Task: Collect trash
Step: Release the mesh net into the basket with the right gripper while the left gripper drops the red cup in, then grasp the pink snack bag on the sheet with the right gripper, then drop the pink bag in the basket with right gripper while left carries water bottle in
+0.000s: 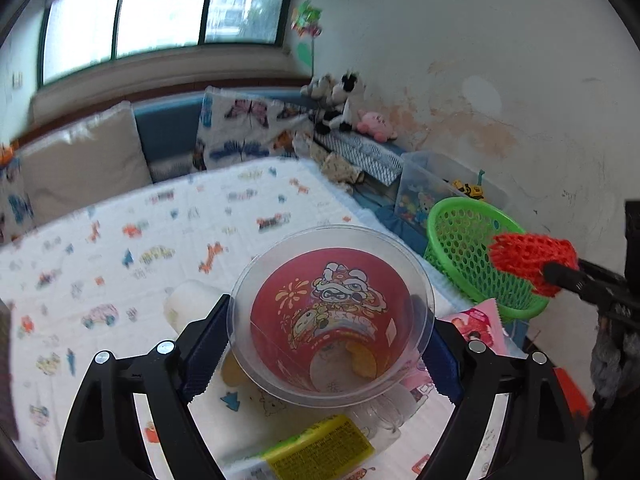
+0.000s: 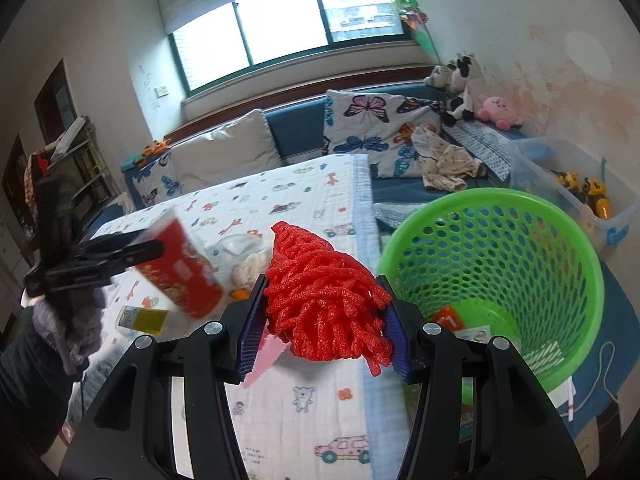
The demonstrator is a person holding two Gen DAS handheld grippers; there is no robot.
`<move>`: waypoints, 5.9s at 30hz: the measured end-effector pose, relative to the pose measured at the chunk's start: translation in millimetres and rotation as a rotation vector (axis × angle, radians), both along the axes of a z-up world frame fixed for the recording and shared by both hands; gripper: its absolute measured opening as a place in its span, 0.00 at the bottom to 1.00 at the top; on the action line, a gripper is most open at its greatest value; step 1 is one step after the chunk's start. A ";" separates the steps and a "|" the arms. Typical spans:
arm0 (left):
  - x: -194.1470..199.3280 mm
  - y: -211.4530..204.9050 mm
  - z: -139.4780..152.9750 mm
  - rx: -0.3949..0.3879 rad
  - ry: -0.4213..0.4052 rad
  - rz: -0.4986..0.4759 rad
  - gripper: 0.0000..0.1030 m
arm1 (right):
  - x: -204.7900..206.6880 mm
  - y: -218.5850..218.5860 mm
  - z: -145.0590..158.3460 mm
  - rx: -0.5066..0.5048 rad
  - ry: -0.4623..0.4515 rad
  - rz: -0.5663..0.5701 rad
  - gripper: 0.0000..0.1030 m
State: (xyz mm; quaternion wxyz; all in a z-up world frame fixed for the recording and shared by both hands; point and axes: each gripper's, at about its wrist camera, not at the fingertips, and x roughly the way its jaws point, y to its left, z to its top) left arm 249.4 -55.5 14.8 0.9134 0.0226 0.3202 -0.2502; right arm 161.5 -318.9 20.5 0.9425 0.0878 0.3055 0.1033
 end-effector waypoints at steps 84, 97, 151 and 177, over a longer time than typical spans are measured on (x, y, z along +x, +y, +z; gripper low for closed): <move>-26.1 -99.5 56.5 0.067 -0.009 -0.118 0.87 | -36.0 -59.4 -36.4 0.020 0.088 -0.109 0.74; -28.8 -22.9 33.5 0.039 0.042 0.009 0.87 | -5.2 20.6 -49.5 0.046 0.139 0.069 0.74; -31.7 -34.9 -66.7 0.535 0.054 -0.359 0.87 | 5.6 27.3 -29.1 0.035 0.109 0.054 0.41; -47.2 -83.5 -13.4 0.321 0.083 -0.353 0.50 | -3.3 -60.2 -19.9 0.041 0.094 -0.137 0.41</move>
